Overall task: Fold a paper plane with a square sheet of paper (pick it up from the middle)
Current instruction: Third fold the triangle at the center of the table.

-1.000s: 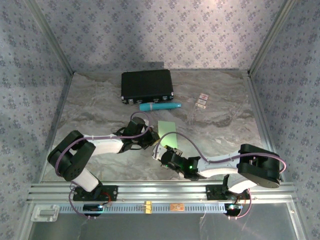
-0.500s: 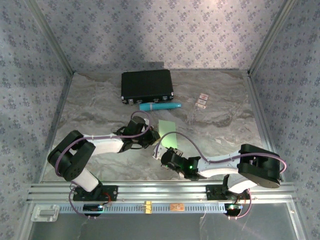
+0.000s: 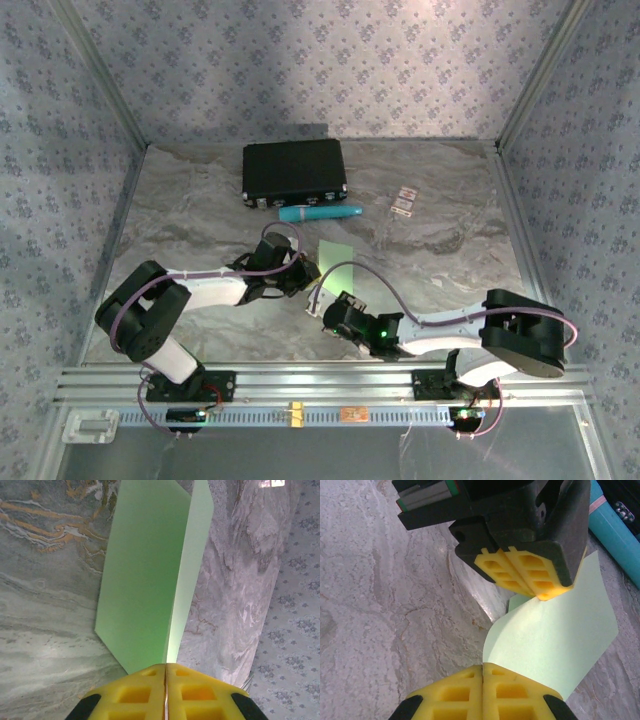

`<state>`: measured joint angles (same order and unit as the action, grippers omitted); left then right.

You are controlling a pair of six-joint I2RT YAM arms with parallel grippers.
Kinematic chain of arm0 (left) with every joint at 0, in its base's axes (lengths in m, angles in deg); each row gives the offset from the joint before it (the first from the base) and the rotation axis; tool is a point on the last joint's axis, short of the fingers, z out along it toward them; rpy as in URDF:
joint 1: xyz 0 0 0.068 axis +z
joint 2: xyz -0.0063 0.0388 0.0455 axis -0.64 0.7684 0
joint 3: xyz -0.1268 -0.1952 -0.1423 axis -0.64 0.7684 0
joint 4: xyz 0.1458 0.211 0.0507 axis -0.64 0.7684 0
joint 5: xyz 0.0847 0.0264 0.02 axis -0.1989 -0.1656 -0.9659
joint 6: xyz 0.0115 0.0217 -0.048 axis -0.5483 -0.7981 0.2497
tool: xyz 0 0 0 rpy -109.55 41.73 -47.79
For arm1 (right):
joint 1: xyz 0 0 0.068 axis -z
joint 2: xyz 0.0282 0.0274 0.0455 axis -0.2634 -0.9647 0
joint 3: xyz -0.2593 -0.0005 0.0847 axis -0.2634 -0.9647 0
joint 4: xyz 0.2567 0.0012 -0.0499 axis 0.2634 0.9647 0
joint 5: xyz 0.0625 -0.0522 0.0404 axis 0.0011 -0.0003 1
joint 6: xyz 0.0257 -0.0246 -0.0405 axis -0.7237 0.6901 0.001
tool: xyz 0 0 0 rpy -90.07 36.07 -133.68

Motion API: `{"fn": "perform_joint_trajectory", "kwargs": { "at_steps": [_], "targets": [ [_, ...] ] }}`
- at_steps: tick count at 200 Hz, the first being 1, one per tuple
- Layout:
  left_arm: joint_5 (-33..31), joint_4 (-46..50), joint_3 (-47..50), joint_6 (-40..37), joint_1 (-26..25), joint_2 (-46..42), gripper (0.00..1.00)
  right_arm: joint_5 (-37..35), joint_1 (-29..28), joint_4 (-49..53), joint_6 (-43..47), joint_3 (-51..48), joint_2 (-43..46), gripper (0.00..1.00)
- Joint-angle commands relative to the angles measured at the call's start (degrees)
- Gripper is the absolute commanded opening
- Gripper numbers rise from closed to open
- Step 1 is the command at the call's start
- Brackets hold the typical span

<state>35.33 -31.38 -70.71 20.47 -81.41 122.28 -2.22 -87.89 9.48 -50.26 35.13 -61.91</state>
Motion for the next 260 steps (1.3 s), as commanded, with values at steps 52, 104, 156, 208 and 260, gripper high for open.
{"fn": "perform_joint_trajectory", "kwargs": {
  "at_steps": [52, 104, 156, 208, 260],
  "targets": [
    [-9.02, 19.42, -3.54, -4.75, 0.74, -6.86, 0.64, 25.02, 12.25, 9.75, -12.58, 0.77, 5.44, 0.00],
    [-9.78, 21.71, -3.26, -5.75, 3.41, -11.05, 0.67, 53.41, 27.19, 11.47, -22.40, 2.45, 5.16, 0.01],
    [-6.73, 23.55, -7.24, -9.74, 4.16, -10.23, 0.62, 62.00, 30.36, 8.60, -24.82, 3.15, 3.02, 0.01],
    [-3.73, 21.62, -9.75, -9.30, 4.13, -7.23, 0.39, 65.61, 30.43, 5.83, -26.05, 2.43, 1.96, 0.01],
    [2.54, 21.21, -16.31, -13.24, 4.16, 0.40, 0.22, 64.94, 29.73, 4.64, -25.70, 0.80, 1.96, 0.01]
  ]
}}
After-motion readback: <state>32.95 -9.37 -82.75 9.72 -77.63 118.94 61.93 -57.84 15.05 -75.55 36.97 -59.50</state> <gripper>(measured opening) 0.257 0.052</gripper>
